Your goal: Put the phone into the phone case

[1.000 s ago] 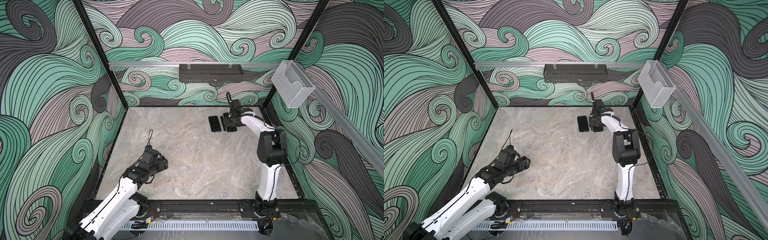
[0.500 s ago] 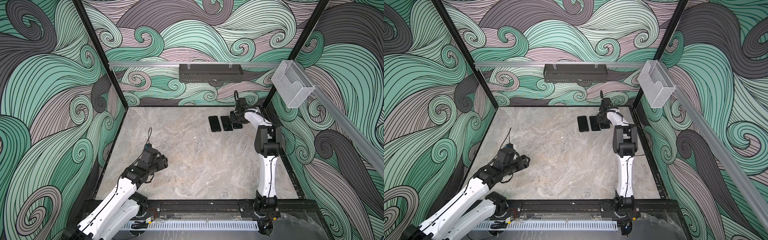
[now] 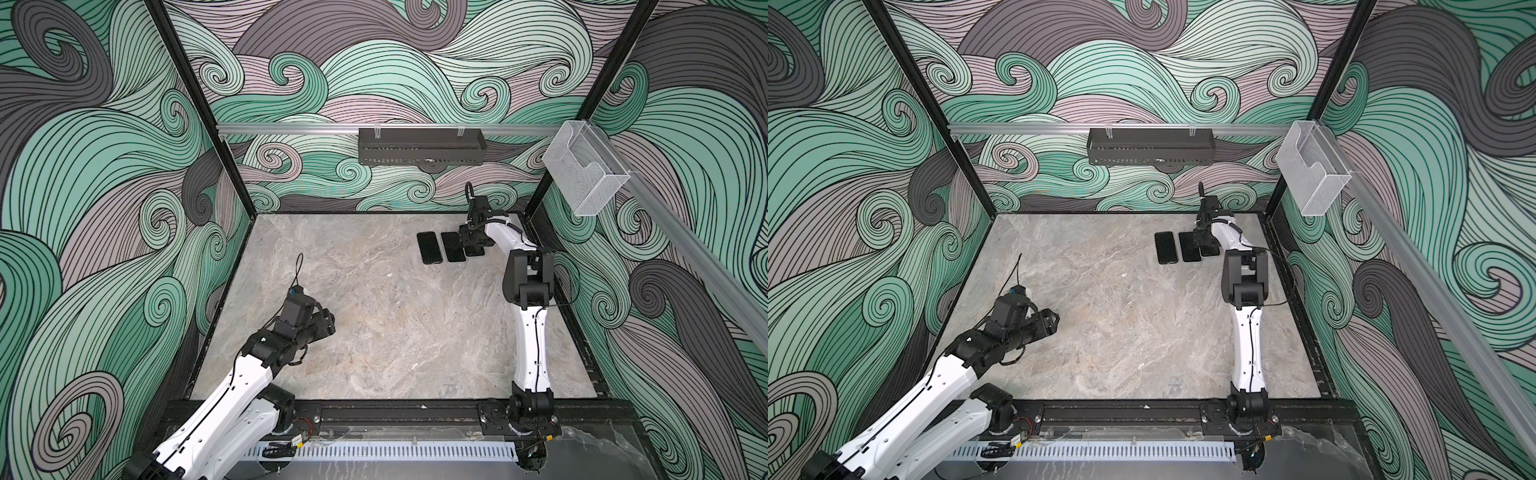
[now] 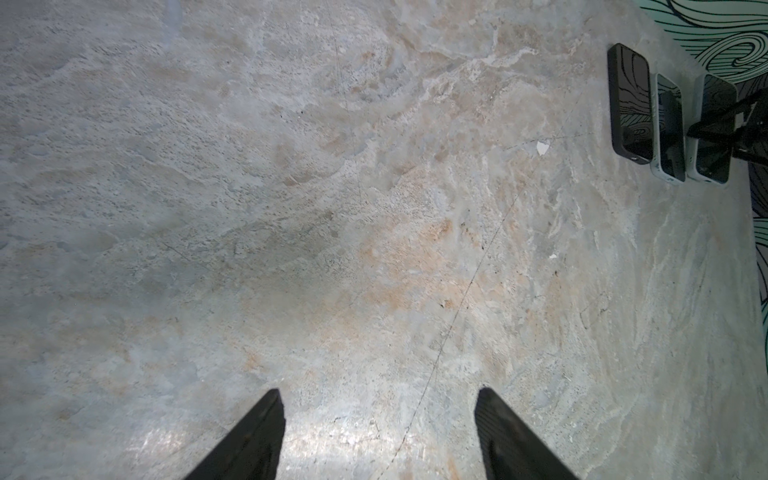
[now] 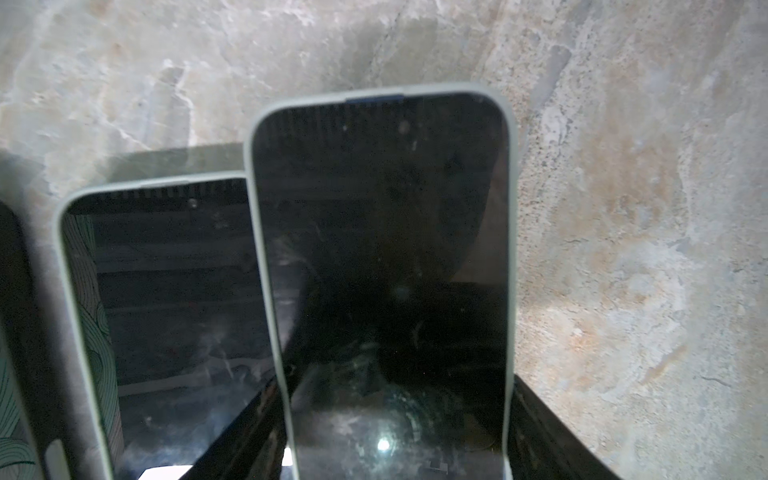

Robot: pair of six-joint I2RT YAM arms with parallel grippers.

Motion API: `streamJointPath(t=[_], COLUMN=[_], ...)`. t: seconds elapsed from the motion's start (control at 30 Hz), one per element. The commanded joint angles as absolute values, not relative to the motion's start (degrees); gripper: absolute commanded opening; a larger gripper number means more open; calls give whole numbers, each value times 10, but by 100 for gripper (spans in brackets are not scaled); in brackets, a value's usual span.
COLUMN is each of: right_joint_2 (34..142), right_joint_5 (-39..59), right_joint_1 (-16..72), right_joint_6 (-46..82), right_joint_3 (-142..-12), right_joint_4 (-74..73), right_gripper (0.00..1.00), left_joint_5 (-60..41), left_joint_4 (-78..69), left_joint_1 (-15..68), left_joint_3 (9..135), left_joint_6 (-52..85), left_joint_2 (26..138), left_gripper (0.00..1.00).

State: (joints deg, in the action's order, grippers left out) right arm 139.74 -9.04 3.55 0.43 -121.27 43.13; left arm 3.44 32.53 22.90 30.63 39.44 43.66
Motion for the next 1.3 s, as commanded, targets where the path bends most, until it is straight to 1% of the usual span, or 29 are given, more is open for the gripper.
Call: streamJointPath(t=[0.0,0.1,0.23,0.37,0.67,0.7,0.77,0.83,0.93,1.03,1.1,1.17,1.27], right_joint_2=[1394,1391,1392,1398,1417,1418,1421,1422,1424,1419,1414,1407,1394], right_joint_5=[-94,-75,-77,-69,-53,-53,-56,-60,-57,-57,-56,-50,-45], right_joint_1=[21,15,13,9,8,8,7,5,4,3,3,3,3], right_joint_6=[5,6,2,2,2,1,3,9,11,11,12,12,14], right_joint_3=[-1219,-1217,-1214,-1216,-1223,-1224,-1225,-1228,-1231,-1230,-1229,-1228,-1227], right_joint_4=[439,439,441,449,467,467,468,469,472,471,471,472,471], right_gripper=[2,3,4,7,24,26,34,43,51,62,66,67,77], left_joint_5=[41,39,39,41,49,51,55,68,103,124,132,145,175], left_joint_4=[331,330,328,327,327,328,330,340,367,375,371,365,340], left_joint_1=[226,226,226,226,226,226,226,225,226,225,224,223,219], left_joint_3=[327,327,327,326,327,328,329,333,343,346,344,343,341], left_joint_6=[385,386,387,387,393,393,393,390,384,378,375,372,358], left_joint_2=[439,443,444,444,449,450,449,448,440,423,412,407,413], left_gripper=[75,75,75,75,77,77,79,83,93,98,98,99,99])
